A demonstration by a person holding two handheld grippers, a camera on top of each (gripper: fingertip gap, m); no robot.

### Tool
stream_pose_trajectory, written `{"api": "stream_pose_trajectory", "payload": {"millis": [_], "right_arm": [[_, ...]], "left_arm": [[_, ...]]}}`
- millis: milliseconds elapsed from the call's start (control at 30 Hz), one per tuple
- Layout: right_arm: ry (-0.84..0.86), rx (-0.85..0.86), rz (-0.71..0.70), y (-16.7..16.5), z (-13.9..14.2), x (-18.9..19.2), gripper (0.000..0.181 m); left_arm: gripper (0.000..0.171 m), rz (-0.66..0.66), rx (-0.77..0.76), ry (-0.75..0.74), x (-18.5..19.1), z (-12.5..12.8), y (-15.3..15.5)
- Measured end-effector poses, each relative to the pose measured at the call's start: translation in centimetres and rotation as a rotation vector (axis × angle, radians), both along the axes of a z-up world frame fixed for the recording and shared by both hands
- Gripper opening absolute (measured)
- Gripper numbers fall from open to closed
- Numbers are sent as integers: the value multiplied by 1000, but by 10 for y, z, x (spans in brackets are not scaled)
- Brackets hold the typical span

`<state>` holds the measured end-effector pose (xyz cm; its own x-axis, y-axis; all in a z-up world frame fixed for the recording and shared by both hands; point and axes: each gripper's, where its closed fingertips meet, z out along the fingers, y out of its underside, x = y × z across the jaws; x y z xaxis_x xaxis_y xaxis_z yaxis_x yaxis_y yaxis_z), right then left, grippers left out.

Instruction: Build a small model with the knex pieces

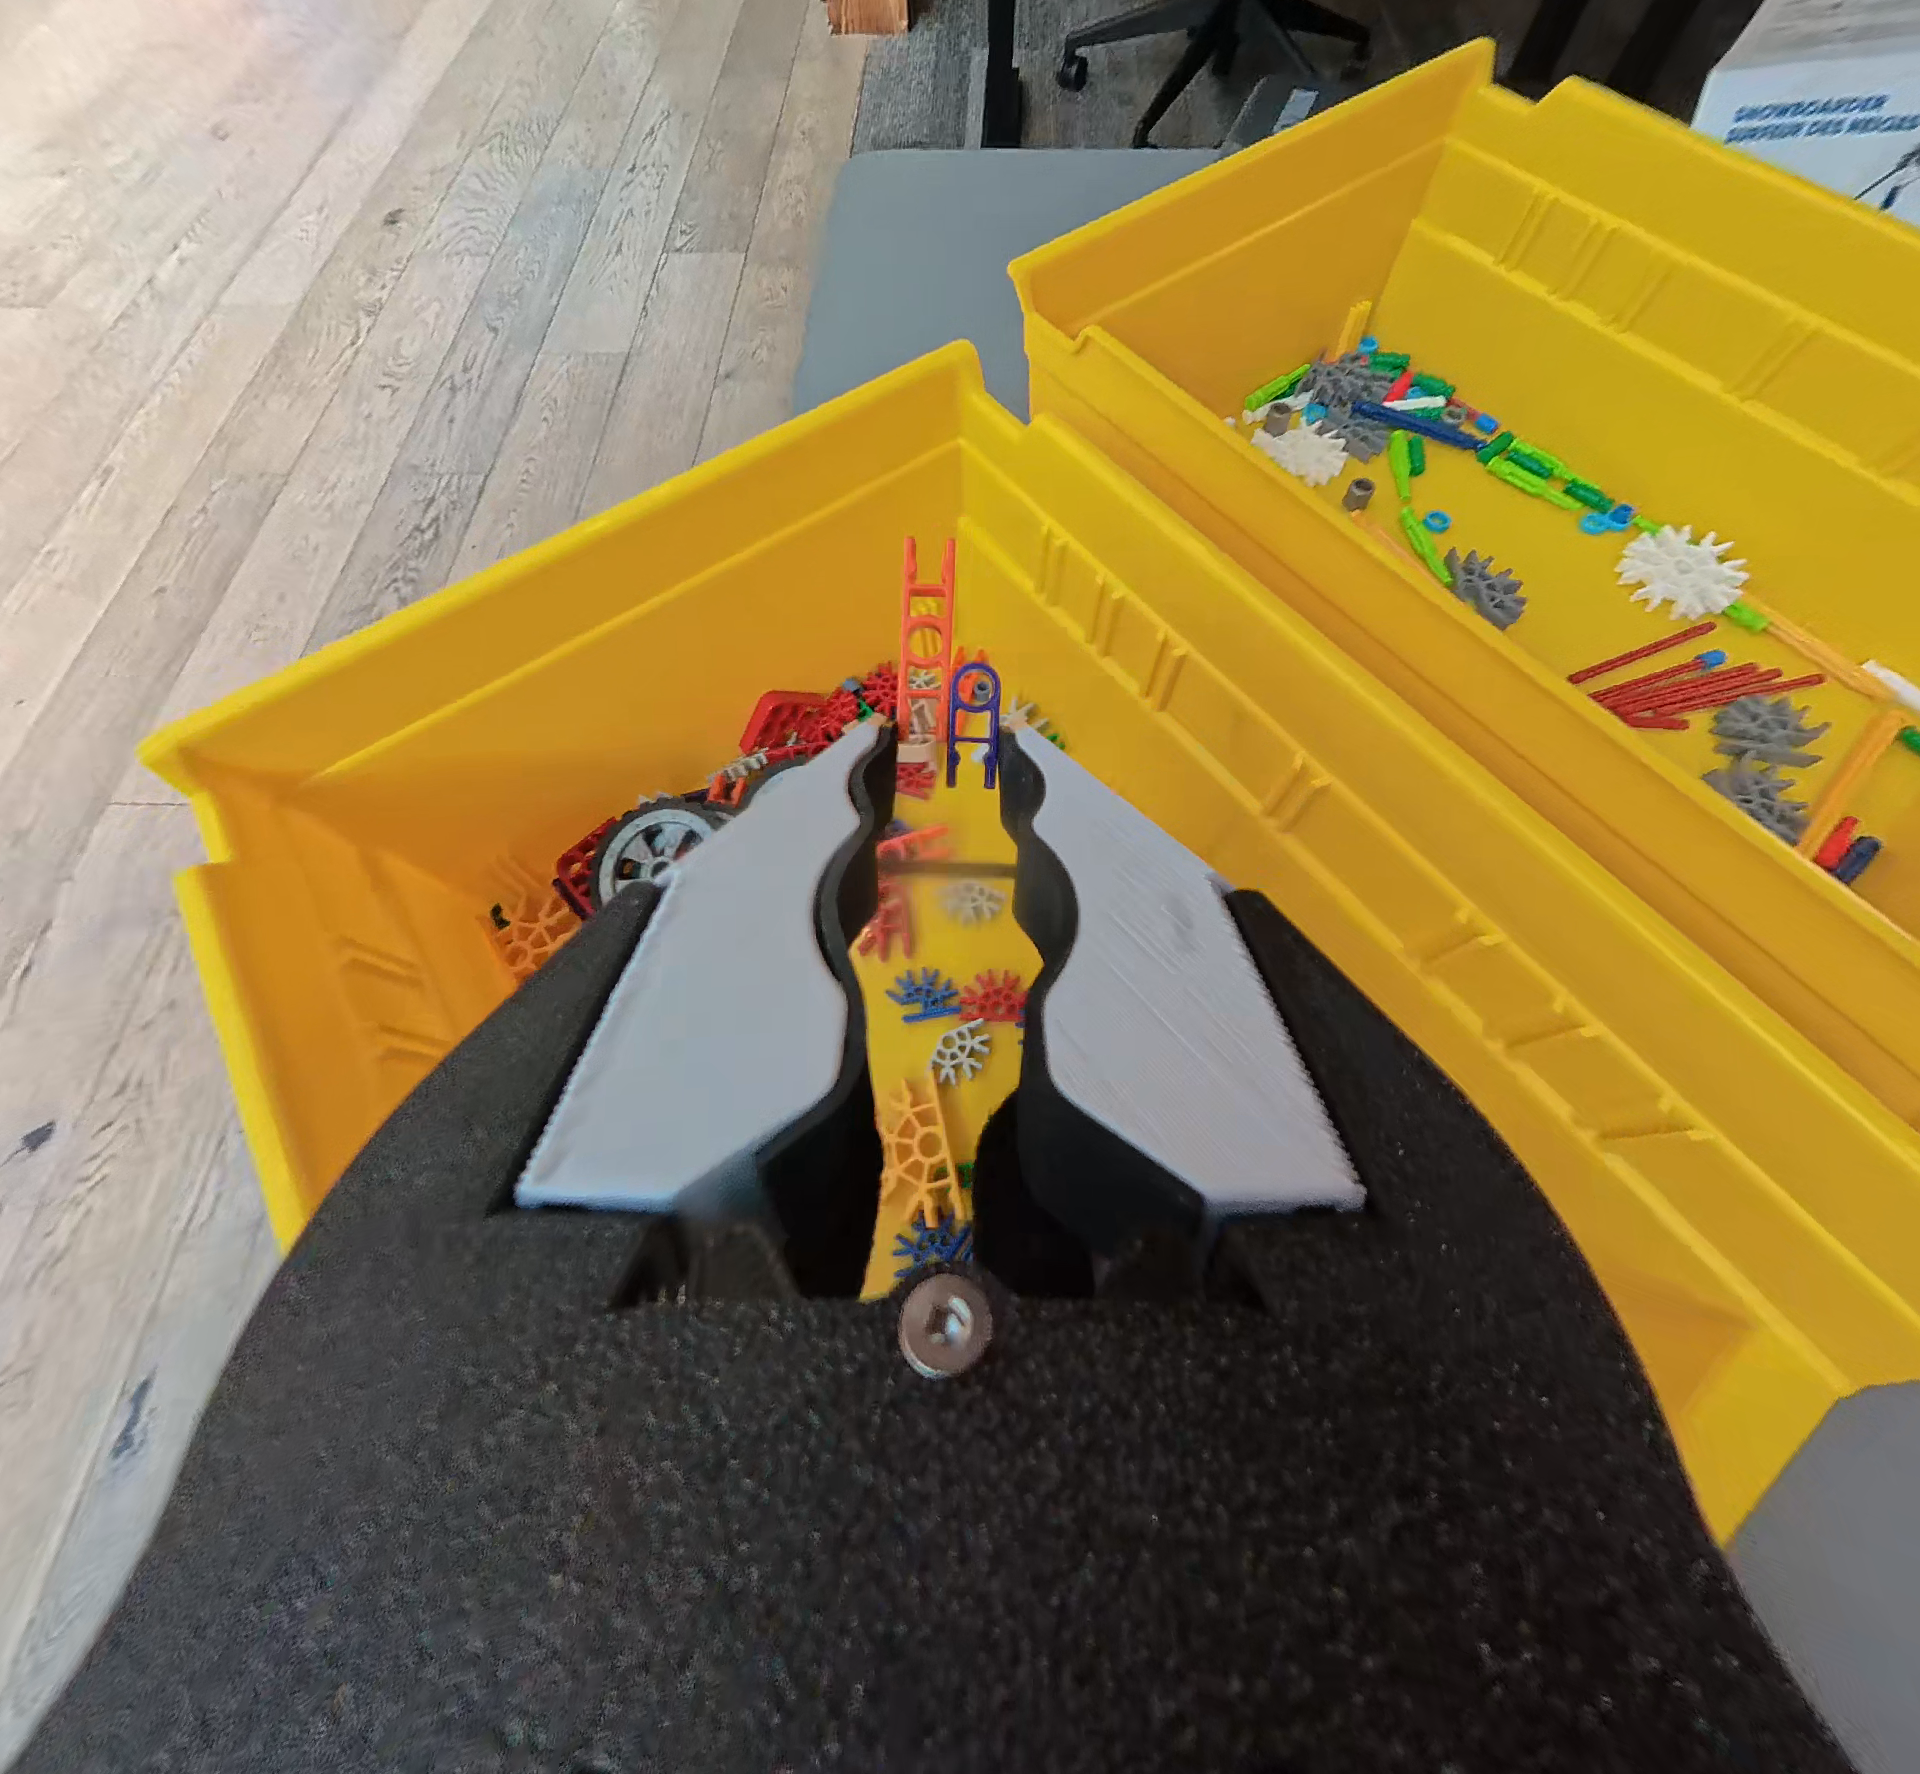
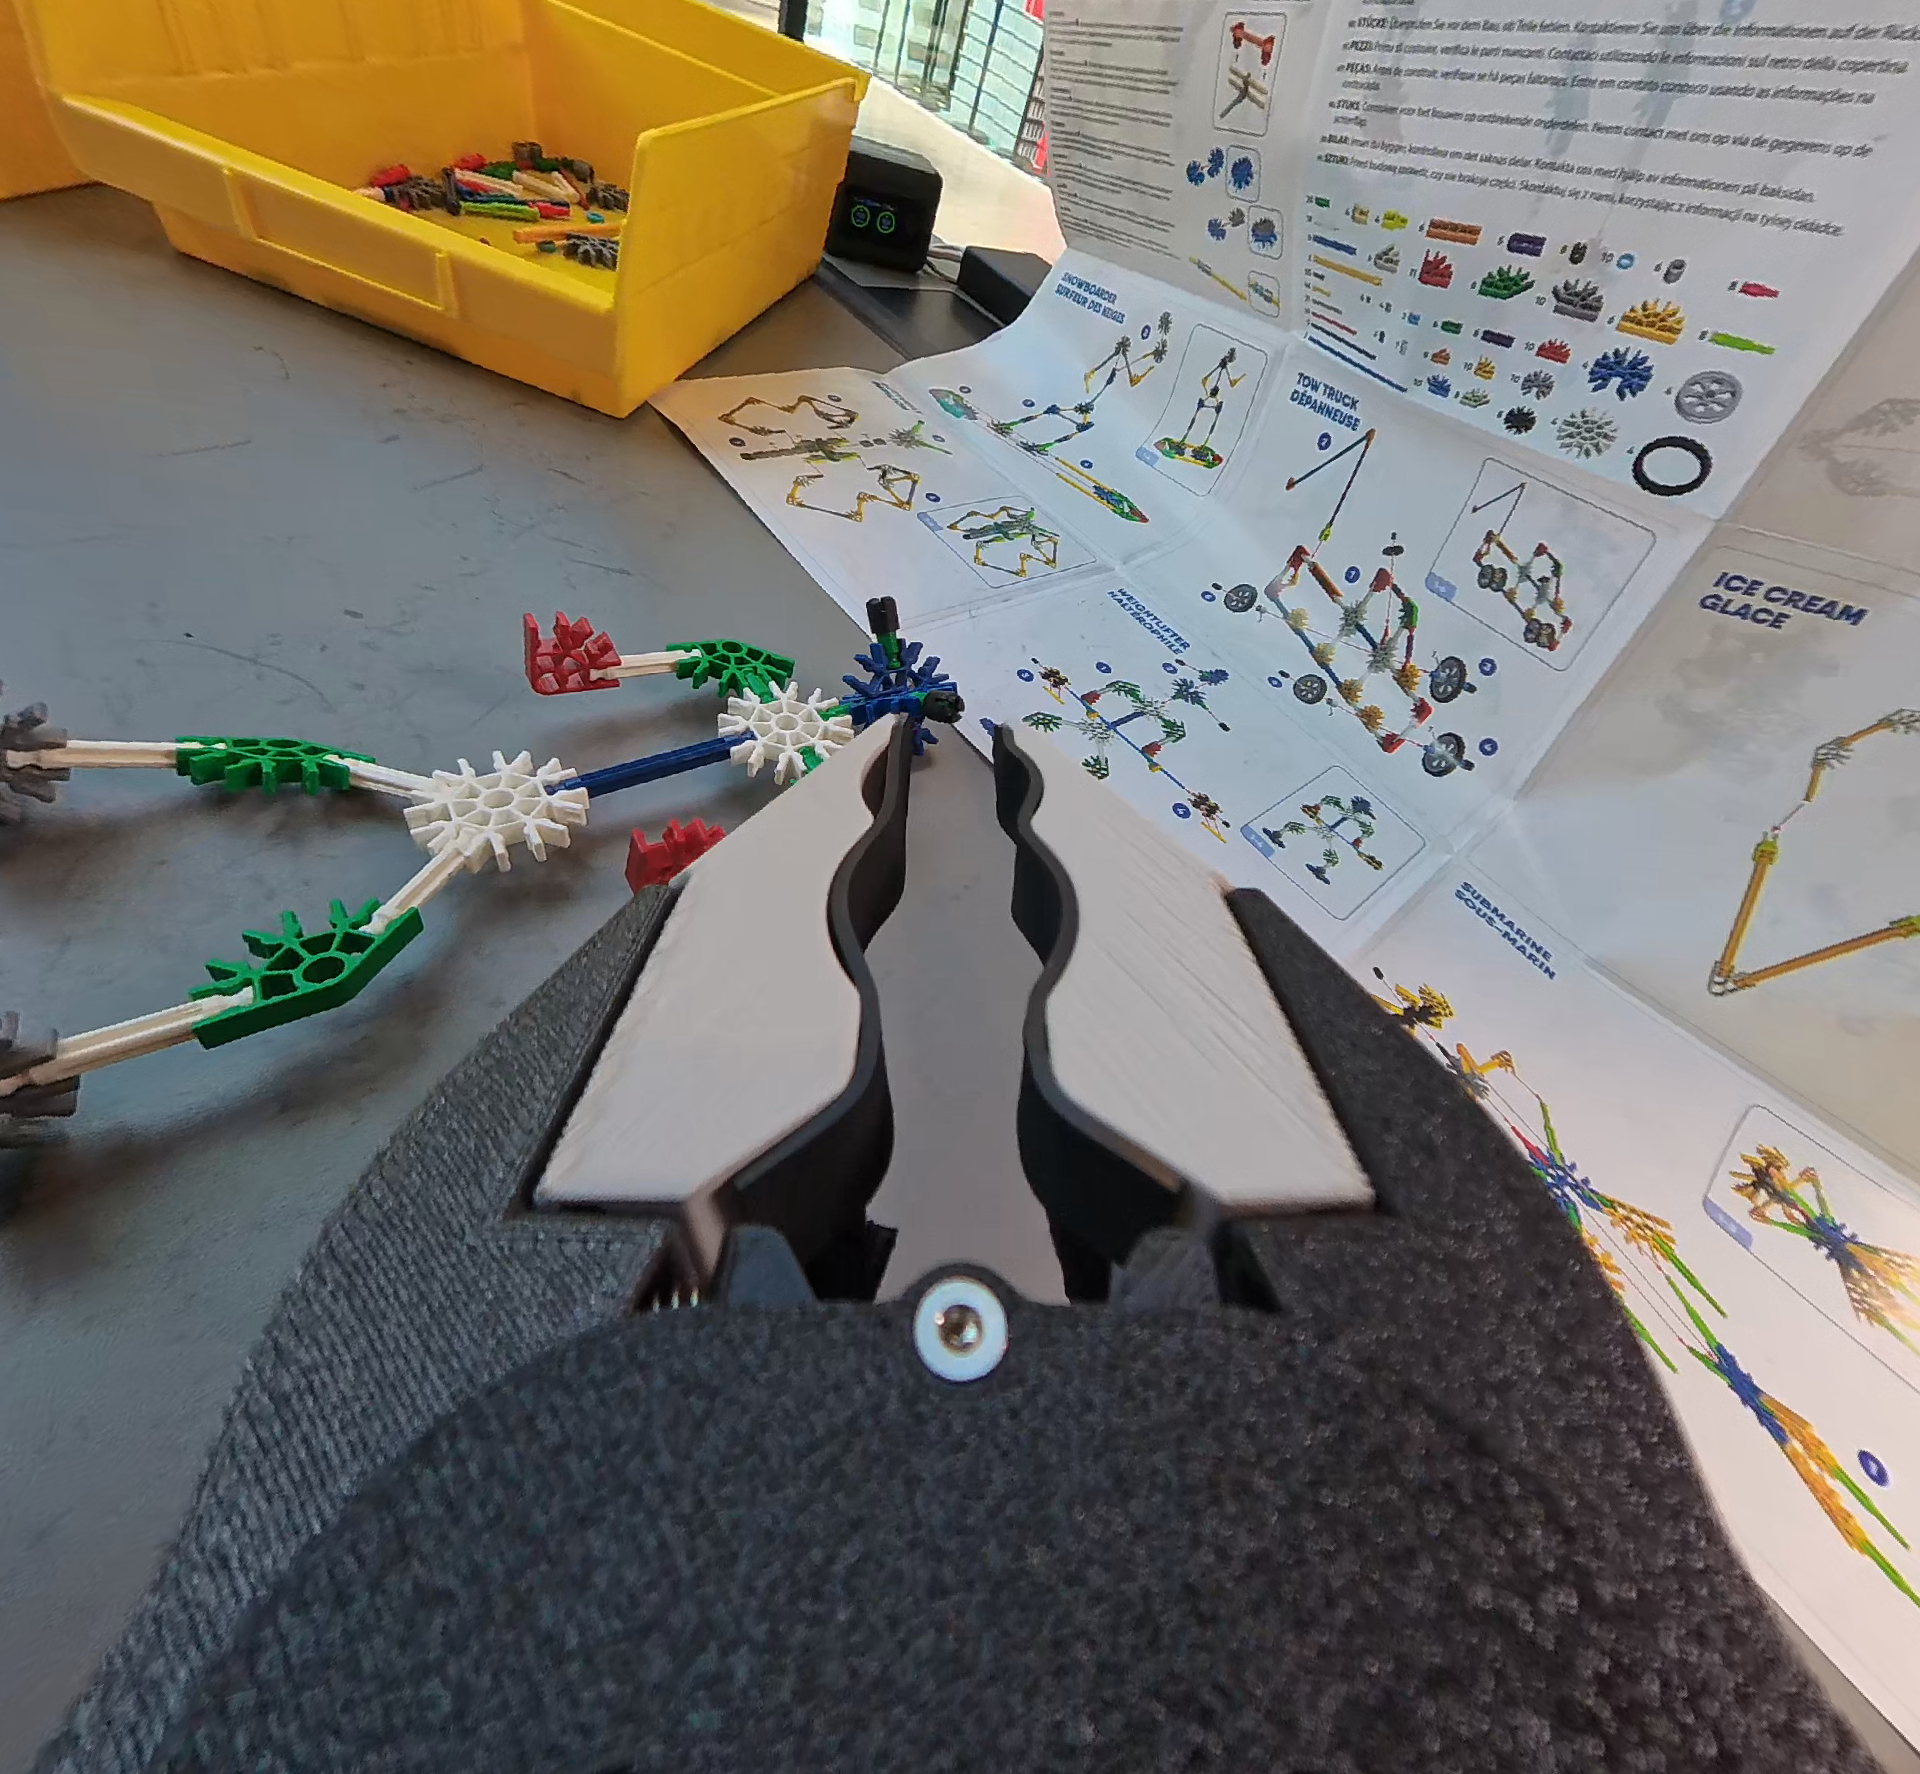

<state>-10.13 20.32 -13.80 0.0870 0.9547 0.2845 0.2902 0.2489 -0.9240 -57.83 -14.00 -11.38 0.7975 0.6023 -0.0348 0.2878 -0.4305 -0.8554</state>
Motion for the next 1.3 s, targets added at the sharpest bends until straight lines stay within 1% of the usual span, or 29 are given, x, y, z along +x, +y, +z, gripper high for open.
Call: {"api": "stream_pose_trajectory", "payload": {"millis": [133,167,333,400,500,633,767,900,1033,1167,1267,1300], "right_arm": [[-6,14,1,-1,-1,0,14],[-6,16,1,-2,-1,0,14],[0,16,3,-2,0,0,14],[-5,17,5,-2,-1,0,14],[-11,25,9,-3,-2,-1,14],[-27,35,15,-5,-5,-2,14],[-45,53,16,-7,-8,-3,14],[-60,70,13,-8,-11,-4,14],[-68,90,13,-9,-13,-5,14],[-82,114,16,-11,-15,-5,14],[-101,130,21,-13,-19,-6,14],[-109,135,23,-14,-20,-7,14]], "left_arm": [[17,47,-108,-56,-14,-18,-7],[18,48,-119,-46,-16,-18,-6],[35,-24,-183,25,-9,-10,1],[36,-45,-245,49,-7,-11,-2],[34,-84,-343,34,-2,-18,-10],[25,-209,-477,-33,14,-38,-16],[22,-377,-654,22,22,-61,-10],[21,-484,-754,34,20,-78,4],[21,-546,-799,-25,14,-94,15],[21,-594,-793,-98,13,-104,23],[11,-624,-763,-172,17,-106,23],[3,-634,-751,-186,19,-106,22]]}}
